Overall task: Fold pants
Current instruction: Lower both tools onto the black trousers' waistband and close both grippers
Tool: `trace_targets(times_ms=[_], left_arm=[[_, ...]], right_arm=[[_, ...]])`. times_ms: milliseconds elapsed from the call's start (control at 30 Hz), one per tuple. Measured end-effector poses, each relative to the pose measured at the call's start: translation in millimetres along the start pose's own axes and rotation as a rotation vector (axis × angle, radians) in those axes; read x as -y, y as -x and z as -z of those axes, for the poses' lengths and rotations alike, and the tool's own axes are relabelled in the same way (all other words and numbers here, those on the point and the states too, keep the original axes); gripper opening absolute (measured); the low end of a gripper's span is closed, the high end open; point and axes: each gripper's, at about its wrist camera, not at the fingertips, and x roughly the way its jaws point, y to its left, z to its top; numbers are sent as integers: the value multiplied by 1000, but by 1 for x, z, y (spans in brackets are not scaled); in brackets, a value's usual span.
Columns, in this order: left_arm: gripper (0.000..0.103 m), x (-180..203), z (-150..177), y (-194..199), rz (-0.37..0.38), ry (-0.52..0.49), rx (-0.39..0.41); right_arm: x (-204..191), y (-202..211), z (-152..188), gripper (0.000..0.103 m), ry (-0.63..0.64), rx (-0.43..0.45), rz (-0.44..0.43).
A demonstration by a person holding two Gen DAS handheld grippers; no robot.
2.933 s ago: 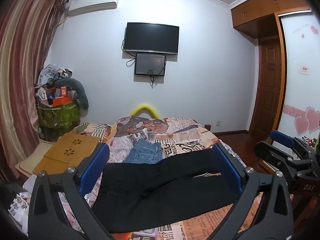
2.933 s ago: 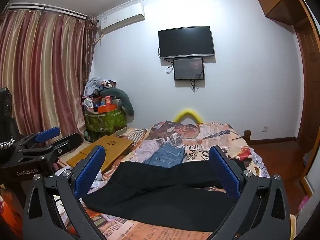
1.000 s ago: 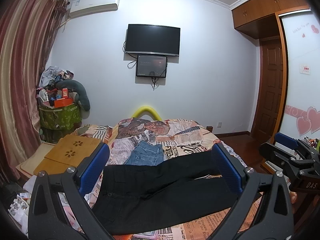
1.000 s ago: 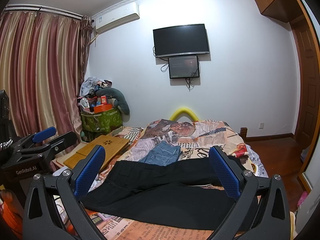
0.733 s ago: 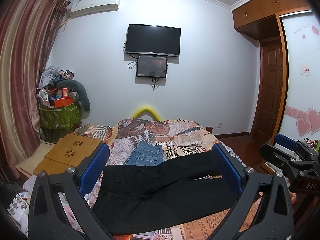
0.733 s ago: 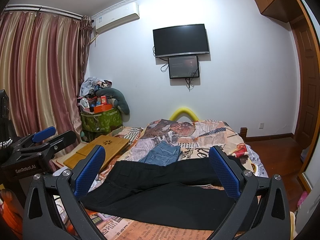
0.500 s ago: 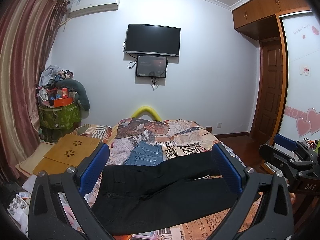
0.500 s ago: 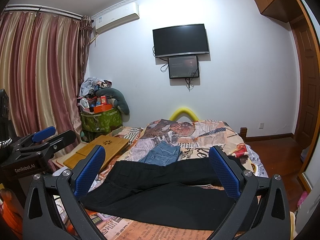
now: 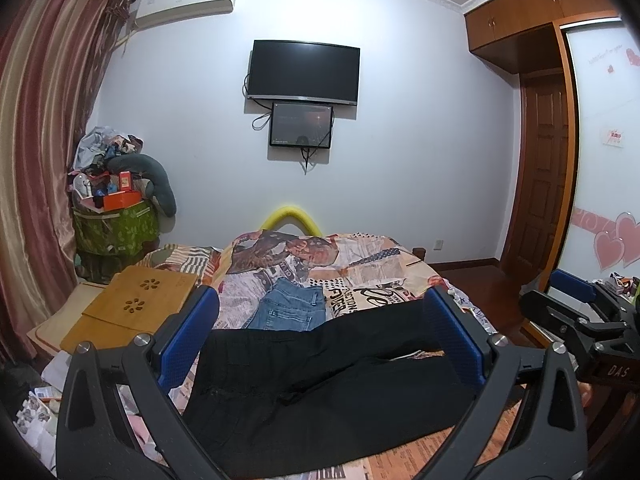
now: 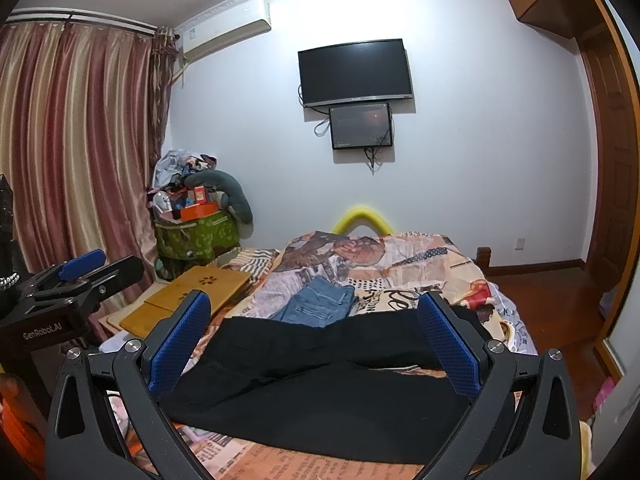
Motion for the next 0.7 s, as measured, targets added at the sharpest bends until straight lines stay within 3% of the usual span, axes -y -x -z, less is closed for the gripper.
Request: trace_targets(times_ms=[267, 700], left_arm=[[103, -16, -11, -73, -47, -13, -53], [103, -88, 3, -242, -200, -16, -276]], right_arm=[[26, -42, -2, 103, -6, -39, 58], [99, -138, 14, 103, 32, -214, 164]])
